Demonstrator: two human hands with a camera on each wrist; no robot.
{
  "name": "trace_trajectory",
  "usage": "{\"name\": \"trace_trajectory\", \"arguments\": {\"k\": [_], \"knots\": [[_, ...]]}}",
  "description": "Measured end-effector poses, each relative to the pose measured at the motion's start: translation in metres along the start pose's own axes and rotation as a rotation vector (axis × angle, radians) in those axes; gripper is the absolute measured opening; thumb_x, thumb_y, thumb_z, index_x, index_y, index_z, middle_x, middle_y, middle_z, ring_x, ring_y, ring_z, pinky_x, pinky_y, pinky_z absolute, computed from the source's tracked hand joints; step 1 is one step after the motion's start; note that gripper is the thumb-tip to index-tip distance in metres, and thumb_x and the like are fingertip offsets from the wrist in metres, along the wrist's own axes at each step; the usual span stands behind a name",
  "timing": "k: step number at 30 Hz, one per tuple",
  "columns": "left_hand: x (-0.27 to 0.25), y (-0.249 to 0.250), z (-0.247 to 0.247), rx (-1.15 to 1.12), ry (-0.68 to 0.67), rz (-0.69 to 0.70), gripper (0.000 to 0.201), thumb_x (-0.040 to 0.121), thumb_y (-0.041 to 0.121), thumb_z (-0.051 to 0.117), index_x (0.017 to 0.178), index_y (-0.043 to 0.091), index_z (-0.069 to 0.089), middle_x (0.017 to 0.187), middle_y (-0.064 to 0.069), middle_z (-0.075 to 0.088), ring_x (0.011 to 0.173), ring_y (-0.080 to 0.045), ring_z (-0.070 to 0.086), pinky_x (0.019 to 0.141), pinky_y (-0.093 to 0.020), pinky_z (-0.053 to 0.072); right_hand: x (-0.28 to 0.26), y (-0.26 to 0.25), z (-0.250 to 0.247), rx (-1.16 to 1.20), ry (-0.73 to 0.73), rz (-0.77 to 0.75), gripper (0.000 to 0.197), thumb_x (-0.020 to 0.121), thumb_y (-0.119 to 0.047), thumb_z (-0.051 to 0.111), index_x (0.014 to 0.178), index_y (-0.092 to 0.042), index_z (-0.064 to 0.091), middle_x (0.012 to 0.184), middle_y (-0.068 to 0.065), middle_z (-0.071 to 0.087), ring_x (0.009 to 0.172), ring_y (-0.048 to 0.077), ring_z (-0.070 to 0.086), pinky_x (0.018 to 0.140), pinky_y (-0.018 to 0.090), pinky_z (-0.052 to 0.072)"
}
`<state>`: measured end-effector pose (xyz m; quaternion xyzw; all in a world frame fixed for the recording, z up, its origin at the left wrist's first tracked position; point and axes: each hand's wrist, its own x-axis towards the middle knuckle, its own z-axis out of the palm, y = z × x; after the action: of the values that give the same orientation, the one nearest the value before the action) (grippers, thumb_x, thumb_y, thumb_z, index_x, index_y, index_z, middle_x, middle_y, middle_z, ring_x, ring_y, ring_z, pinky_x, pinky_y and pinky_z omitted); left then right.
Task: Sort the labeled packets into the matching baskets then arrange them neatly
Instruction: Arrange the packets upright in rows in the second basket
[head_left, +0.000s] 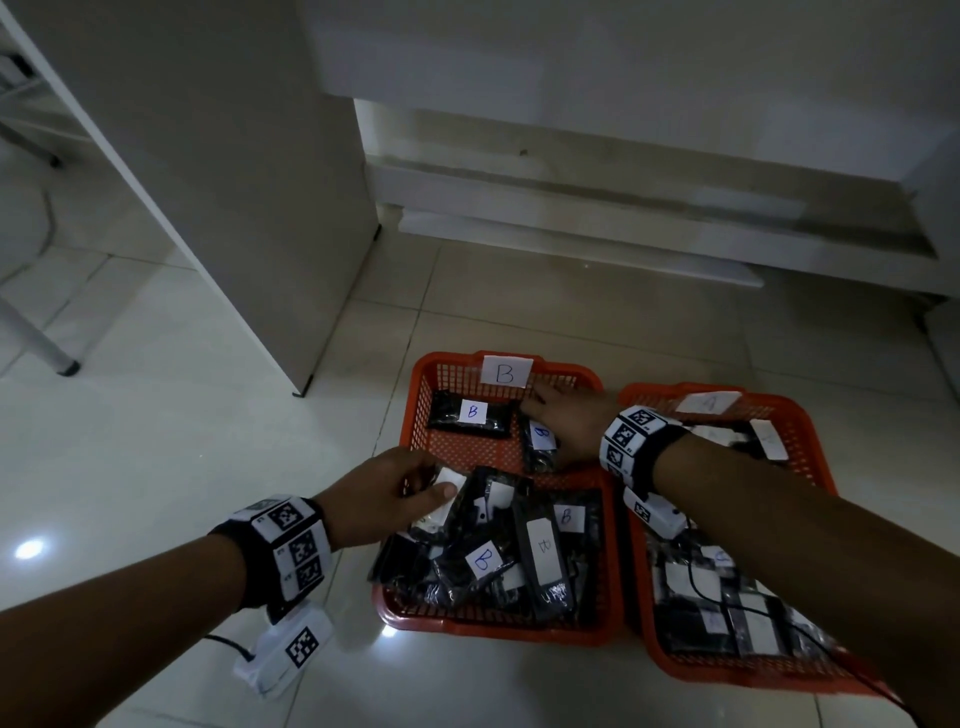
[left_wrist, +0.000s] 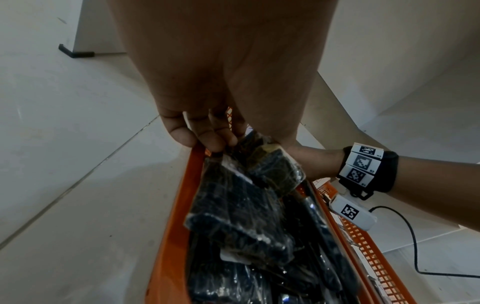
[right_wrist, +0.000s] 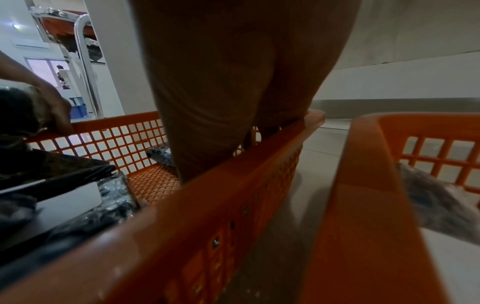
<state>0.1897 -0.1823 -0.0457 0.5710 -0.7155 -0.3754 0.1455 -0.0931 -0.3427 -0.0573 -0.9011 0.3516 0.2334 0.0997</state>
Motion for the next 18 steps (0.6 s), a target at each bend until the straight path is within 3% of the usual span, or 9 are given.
{"name": "trace_trajectory", "arguments": {"k": [4,10,14,18], "knots": [[-0.0019,0.0026,0.0004,0.024,0.000,-0.018,0.035,0.097,0.061,0.054,0.103,0.027,0.061,0.089,0.009,0.058,0.075,-0.005,0.055,0.063,-0.014,0.044,-0.0018,0.0048,0.0024,0.024,-0.008,-0.044,0.086,0.084,-0.045,0.081,0.153,-0.042,0.030,0.159,0.008,0.024,0.100,0.030,0.064,0.077,0.041,0.061],[-0.0026,0.0087,-0.0031,-0.006,0.014,-0.014,0.034,0.098,0.054,0.057,0.102,0.021,0.062,0.088,0.002,0.059,0.074,-0.002,0.052,0.066,-0.014,0.046,-0.0005,0.0055,0.0024,0.109,0.000,-0.077,0.064,0.095,-0.036,0.072,0.151,-0.036,0.042,0.152,0.008,0.032,0.097,0.027,0.062,0.072,0.032,0.049],[-0.0037,0.0087,-0.0031,-0.016,0.015,0.016,0.036,0.098,0.054,0.057,0.101,0.018,0.062,0.085,0.001,0.057,0.074,-0.001,0.051,0.065,-0.014,0.045,0.0036,0.0067,0.0050,0.146,-0.003,-0.050,0.071,0.089,-0.038,0.078,0.150,-0.035,0.043,0.153,0.008,0.031,0.106,0.029,0.063,0.085,0.042,0.060],[-0.0039,0.0065,-0.0025,-0.021,0.011,0.020,0.038,0.098,0.056,0.056,0.107,0.020,0.063,0.085,0.003,0.057,0.073,-0.003,0.051,0.064,-0.015,0.045,0.0046,0.0061,0.0063,0.185,0.008,-0.021,0.072,0.088,-0.035,0.079,0.151,-0.035,0.044,0.160,0.007,0.026,0.122,0.031,0.059,0.095,0.040,0.058]]}}
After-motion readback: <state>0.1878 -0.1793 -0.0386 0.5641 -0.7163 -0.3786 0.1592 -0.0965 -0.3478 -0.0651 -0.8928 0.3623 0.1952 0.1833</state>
